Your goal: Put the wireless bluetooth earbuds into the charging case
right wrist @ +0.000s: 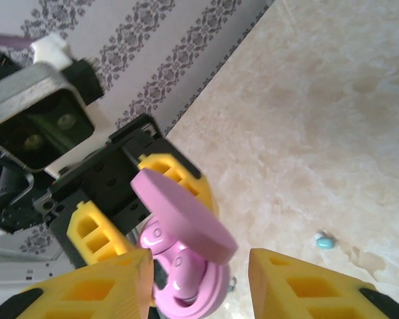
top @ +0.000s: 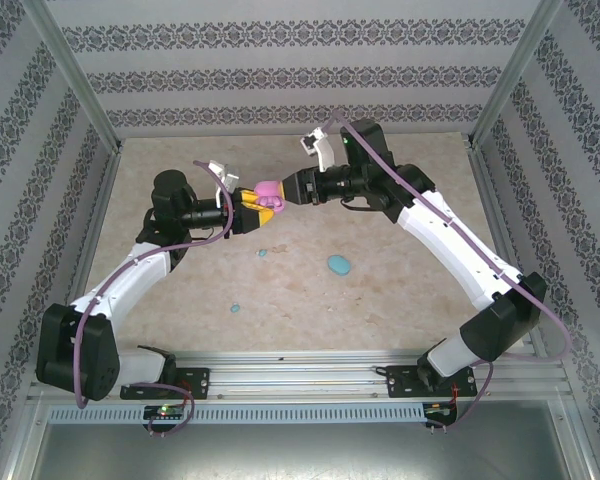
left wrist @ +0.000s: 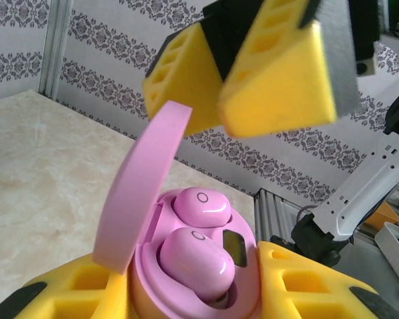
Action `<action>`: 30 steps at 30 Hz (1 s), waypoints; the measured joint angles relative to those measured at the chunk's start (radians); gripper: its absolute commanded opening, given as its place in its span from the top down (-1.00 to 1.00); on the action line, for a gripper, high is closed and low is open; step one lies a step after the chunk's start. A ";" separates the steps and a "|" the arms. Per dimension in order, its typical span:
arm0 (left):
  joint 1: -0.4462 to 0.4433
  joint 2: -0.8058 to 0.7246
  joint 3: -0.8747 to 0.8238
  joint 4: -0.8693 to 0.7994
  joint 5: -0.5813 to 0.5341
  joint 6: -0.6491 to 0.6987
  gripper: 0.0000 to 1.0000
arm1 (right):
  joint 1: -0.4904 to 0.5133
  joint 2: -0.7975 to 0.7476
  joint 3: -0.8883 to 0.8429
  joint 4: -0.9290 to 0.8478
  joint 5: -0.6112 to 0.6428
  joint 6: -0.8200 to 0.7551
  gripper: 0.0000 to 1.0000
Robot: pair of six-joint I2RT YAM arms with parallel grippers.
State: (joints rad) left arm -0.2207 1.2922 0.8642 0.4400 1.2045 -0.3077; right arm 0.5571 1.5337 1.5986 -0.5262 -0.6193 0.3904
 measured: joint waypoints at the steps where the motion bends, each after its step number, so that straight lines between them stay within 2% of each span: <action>1: 0.000 -0.004 0.000 0.000 0.000 0.001 1.00 | -0.007 0.000 0.003 0.002 0.005 0.011 0.13; 8: 0.000 -0.024 0.000 0.025 -0.004 0.017 1.00 | -0.048 0.002 0.028 0.060 0.019 0.113 0.04; 15: 0.000 -0.023 0.002 0.024 -0.012 0.030 1.00 | -0.037 0.049 0.042 0.139 -0.050 0.220 -0.07; 30: 0.000 0.012 0.038 0.021 -0.061 0.031 1.00 | -0.023 0.092 -0.003 0.232 -0.150 0.368 -0.14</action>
State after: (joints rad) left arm -0.2207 1.3045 0.9020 0.4614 1.1439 -0.2768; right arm 0.5346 1.6260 1.5955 -0.2947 -0.7692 0.7582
